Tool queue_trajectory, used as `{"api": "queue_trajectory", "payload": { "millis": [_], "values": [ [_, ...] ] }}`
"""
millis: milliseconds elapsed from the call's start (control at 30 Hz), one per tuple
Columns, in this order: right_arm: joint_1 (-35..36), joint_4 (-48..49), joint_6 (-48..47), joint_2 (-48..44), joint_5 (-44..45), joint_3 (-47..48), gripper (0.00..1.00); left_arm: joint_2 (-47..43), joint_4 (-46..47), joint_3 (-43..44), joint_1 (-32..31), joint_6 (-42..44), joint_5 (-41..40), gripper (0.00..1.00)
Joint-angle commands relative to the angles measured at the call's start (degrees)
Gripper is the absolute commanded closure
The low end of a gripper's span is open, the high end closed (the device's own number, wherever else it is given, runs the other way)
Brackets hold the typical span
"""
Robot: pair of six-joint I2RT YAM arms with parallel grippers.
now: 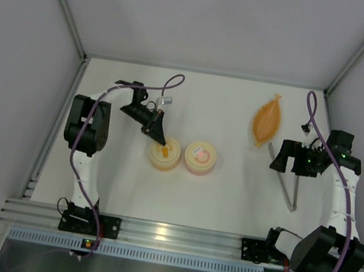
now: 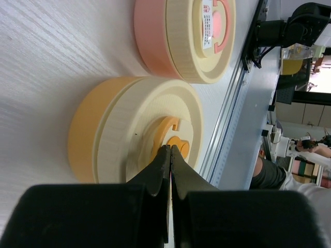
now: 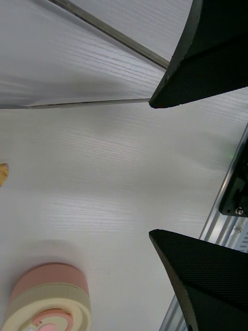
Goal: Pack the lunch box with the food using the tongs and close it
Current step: Move the packing box to the center of the board, then reset both arms
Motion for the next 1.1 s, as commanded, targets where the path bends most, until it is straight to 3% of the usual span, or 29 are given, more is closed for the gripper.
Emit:
{"api": "queue_trajectory", "payload": {
  "millis": [0,367,667,733,767,833,867,967,1000,1067],
  "values": [
    [0.9,0.0,-0.6,-0.6,-1.3,1.5,0.01,-0.1,2.8,-0.9,0.6,0.0,0.1,1.00],
    [0.9,-0.5,-0.5,-1.4,-1.7,1.8,0.01,1.2,3.0,-1.2,2.0,-0.3,0.0,1.00],
    [1.0,0.1,0.9,-4.4,-6.5,3.7,0.00,-10.0,0.0,2.3,2.0,-3.1,2.1,0.99],
    [1.9,1.8,1.7,-5.6,-7.6,4.0,0.01,-16.2,2.8,0.3,2.0,-6.2,1.4,0.89],
    [2.3,2.3,2.2,-6.0,-7.6,4.0,0.01,-18.3,4.0,-0.8,2.1,-7.5,0.0,0.76],
    [3.1,2.9,2.5,-6.1,-7.4,4.6,0.01,-22.3,5.5,-4.2,2.1,-9.8,-1.5,0.62],
    [4.1,3.1,2.8,-6.1,-7.1,4.7,0.01,-25.8,6.7,-5.3,2.2,-10.6,-2.9,0.46],
    [5.6,3.5,3.4,-5.9,-6.3,5.7,0.01,-32.9,9.1,-9.6,3.0,-13.7,-5.2,0.27],
    [6.1,3.7,3.7,-5.9,-5.8,5.9,0.01,-34.5,10.5,-10.5,3.2,-15.0,-7.4,0.03],
    [7.5,4.9,4.6,-6.2,-4.7,5.8,0.01,-37.5,11.8,-12.6,3.2,-16.5,-10.3,0.02]
  ]
}}
